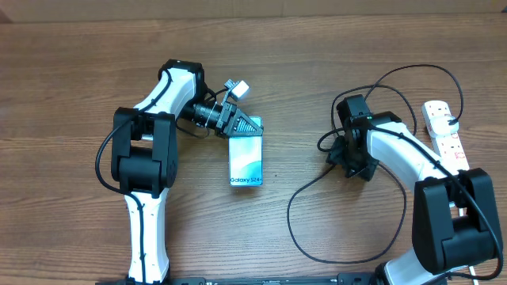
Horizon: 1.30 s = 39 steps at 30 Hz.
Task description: Plug charger to phone and switch on socket
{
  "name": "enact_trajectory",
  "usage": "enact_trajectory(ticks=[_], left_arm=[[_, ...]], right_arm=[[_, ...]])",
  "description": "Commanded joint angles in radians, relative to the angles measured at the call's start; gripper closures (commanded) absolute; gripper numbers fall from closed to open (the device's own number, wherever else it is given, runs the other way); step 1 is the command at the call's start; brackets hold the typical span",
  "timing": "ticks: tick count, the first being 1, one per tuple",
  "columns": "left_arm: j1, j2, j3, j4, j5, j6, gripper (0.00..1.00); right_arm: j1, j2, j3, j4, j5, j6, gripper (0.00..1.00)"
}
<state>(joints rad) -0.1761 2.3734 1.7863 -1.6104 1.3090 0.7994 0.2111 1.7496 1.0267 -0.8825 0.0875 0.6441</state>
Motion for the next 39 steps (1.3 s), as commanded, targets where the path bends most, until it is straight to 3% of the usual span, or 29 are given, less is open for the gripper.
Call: enact_trajectory(ticks=[1, 7, 16, 22, 27, 39], left_arm=[[0.003, -0.040, 0.017, -0.004, 0.053, -0.047, 0.96], [0.002, -0.040, 0.017, -0.003, 0.053, -0.061, 0.96], [0.002, -0.040, 0.017, 0.000, 0.053, -0.064, 0.96], [0.002, -0.040, 0.017, 0.000, 0.053, -0.064, 0.96], [0.002, -0.040, 0.017, 0.000, 0.053, -0.064, 0.96], [0.002, -0.040, 0.017, 0.000, 0.053, -0.064, 0.96]], right_arm=[[0.000, 0.024, -0.006, 0.029, 0.024, 0.023, 0.39], [-0.002, 0.075, -0.006, 0.053, 0.024, 0.030, 0.40], [-0.004, 0.093, -0.006, 0.085, -0.026, 0.041, 0.63], [-0.004, 0.093, -0.006, 0.042, -0.048, 0.040, 0.67], [-0.004, 0.093, -0.006, 0.048, -0.049, 0.041, 0.83], [-0.004, 0.093, -0.006, 0.070, -0.067, 0.040, 0.80]])
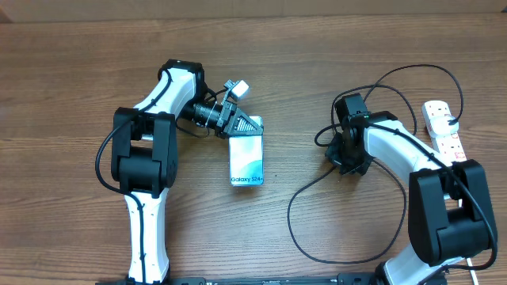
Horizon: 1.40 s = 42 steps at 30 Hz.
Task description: Plug charger to phone and switch on socket
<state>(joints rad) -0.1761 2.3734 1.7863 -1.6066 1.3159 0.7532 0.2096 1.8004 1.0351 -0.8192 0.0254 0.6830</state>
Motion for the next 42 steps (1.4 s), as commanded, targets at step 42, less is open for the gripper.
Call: enact_trajectory(ticks=[42], left_arm=[[0.052, -0.140, 0.017, -0.085, 0.264, -0.148, 0.96]], right_arm=[[0.008, -0.182, 0.045, -0.347, -1.275, -1.193, 0.96]])
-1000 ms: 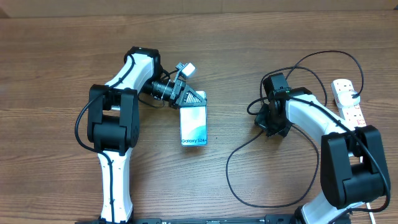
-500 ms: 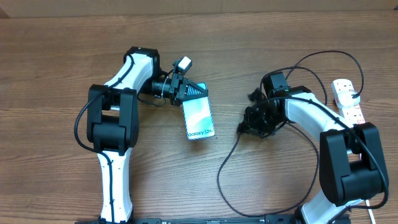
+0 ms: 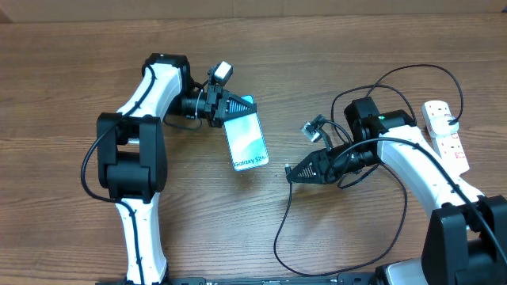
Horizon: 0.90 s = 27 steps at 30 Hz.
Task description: Plug charger to phone and switch on socket
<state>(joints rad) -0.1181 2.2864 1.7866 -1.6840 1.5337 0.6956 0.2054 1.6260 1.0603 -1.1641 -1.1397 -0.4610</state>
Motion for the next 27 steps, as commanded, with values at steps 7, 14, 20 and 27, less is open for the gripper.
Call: enact_trajectory(ticks=[7, 14, 20, 27], left_arm=[[-0.007, -0.054, 0.017, -0.007, 0.046, -0.150, 0.96], [-0.006, -0.054, 0.017, -0.006, 0.046, -0.150, 0.96], [-0.006, -0.054, 0.017, -0.006, 0.047, -0.150, 0.96], [-0.006, -0.054, 0.017, -0.005, 0.047, -0.170, 0.96]], right_arm=[[0.086, -0.008, 0.020, 0.050, -0.198, 0.016, 0.96], [0.157, -0.008, 0.020, 0.244, -0.209, 0.285, 0.96], [0.167, -0.008, 0.020, 0.349, -0.204, 0.434, 0.96], [0.167, -0.008, 0.020, 0.351, -0.205, 0.447, 0.96]])
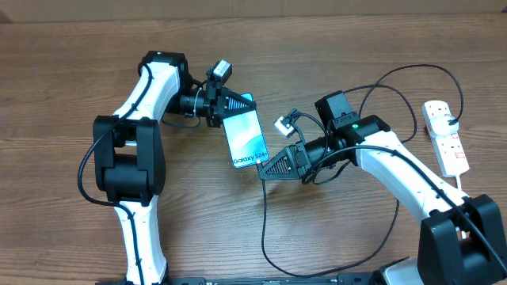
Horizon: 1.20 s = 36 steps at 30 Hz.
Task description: Plug charger to phone and switch on socket
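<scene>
The phone (246,137), screen up and reading "Galaxy S24", sits tilted in the middle of the overhead view. My left gripper (236,108) is shut on its top end. My right gripper (264,169) points left, its tip right beside the phone's lower right corner. It is shut on the end of the black charger cable (264,222), which hangs from its tip; the plug itself is hidden between the fingers. The white socket strip (445,144) lies at the far right, with the cable's other end plugged in near its top.
The black cable loops widely across the table (71,71), from the strip behind my right arm and round to the front at the bottom centre. Both white arms reach in from the near edge.
My right gripper has moved left with the cable end, from a gap away to right beside the phone's bottom corner. The left gripper and the phone have hardly moved.
At first the phone lay straight on the table with my left gripper at its top end, and my right gripper pointed down at the cable further right. Later the phone was further back and tilted, and the right gripper pointed left holding the cable. Now it is at the phone's bottom.
</scene>
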{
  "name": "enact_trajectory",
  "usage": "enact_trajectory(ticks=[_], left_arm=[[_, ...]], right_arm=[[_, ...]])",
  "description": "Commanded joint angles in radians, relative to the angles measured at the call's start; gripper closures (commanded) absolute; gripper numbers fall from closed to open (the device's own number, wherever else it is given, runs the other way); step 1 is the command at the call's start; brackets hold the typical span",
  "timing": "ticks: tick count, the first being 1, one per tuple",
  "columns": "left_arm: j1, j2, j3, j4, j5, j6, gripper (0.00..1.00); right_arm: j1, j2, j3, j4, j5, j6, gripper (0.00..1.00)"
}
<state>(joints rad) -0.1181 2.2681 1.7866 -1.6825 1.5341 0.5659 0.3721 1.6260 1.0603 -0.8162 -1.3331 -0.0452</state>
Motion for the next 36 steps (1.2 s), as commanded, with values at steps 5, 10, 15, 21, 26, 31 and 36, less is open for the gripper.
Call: enact_trajectory(ticks=[5, 10, 15, 21, 26, 31, 36], left_arm=[[-0.006, -0.035, 0.017, -0.007, 0.046, -0.073, 0.96], [-0.006, -0.035, 0.017, -0.007, 0.046, -0.073, 0.96], [-0.006, -0.035, 0.017, -0.008, 0.046, -0.073, 0.96], [-0.006, -0.035, 0.017, -0.007, 0.046, -0.073, 0.96], [-0.006, -0.035, 0.017, -0.007, 0.046, -0.072, 0.96], [-0.006, -0.035, 0.017, -0.006, 0.045, -0.072, 0.96], [-0.006, -0.035, 0.017, -0.003, 0.045, -0.072, 0.96]], right_arm=[[0.026, -0.008, 0.020, 0.003, -0.012, 0.039, 0.96], [0.053, -0.008, 0.020, 0.004, -0.012, 0.039, 0.96], [0.052, -0.008, 0.020, 0.013, -0.012, 0.039, 0.96], [0.052, -0.008, 0.020, 0.030, -0.012, 0.046, 0.96], [0.052, -0.008, 0.020, 0.031, -0.012, 0.046, 0.96], [0.052, -0.008, 0.020, 0.043, -0.011, 0.052, 0.96], [0.052, -0.008, 0.020, 0.081, -0.011, 0.105, 0.96]])
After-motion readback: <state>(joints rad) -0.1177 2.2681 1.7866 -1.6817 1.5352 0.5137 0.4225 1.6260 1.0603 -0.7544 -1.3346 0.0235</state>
